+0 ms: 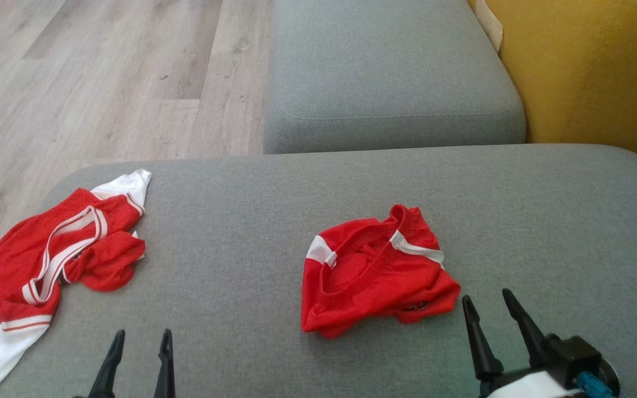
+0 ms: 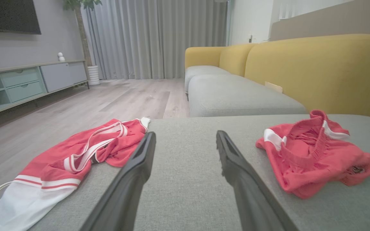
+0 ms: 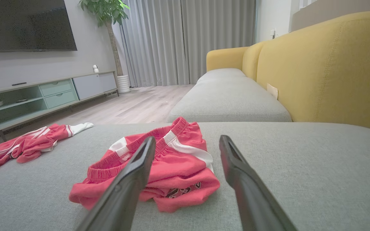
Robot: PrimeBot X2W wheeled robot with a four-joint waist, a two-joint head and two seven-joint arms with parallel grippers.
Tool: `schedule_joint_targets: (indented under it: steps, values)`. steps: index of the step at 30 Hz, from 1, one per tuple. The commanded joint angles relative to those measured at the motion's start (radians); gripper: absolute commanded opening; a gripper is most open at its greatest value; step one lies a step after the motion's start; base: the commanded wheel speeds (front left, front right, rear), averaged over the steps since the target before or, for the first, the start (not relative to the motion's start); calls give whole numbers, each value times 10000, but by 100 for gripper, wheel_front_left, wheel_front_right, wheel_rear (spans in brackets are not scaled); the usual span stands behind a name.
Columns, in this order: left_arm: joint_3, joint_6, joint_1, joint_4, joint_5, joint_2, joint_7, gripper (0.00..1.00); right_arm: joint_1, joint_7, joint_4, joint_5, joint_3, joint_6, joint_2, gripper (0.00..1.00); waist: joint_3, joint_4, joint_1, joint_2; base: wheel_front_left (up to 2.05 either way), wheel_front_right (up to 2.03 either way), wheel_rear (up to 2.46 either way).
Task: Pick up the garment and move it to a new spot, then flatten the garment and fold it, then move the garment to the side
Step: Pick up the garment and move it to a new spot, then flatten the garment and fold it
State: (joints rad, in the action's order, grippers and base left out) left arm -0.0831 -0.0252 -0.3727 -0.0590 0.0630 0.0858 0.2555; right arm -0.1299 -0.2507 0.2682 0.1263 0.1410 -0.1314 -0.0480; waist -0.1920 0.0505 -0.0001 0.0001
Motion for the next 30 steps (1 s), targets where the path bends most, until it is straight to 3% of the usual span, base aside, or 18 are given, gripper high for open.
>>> schedule_joint_targets:
  steps: [1,30]
  values:
    - [283,5,454,-323,-84,-126,63,100,259,-111,-360,93,160,7,-22,100,2,-10,1,-1,0,0,0]
    - [41,271,495,417,-450,-259,63,100,61,-111,-285,-55,241,7,-22,100,-280,-251,1,-1,0,0,0]
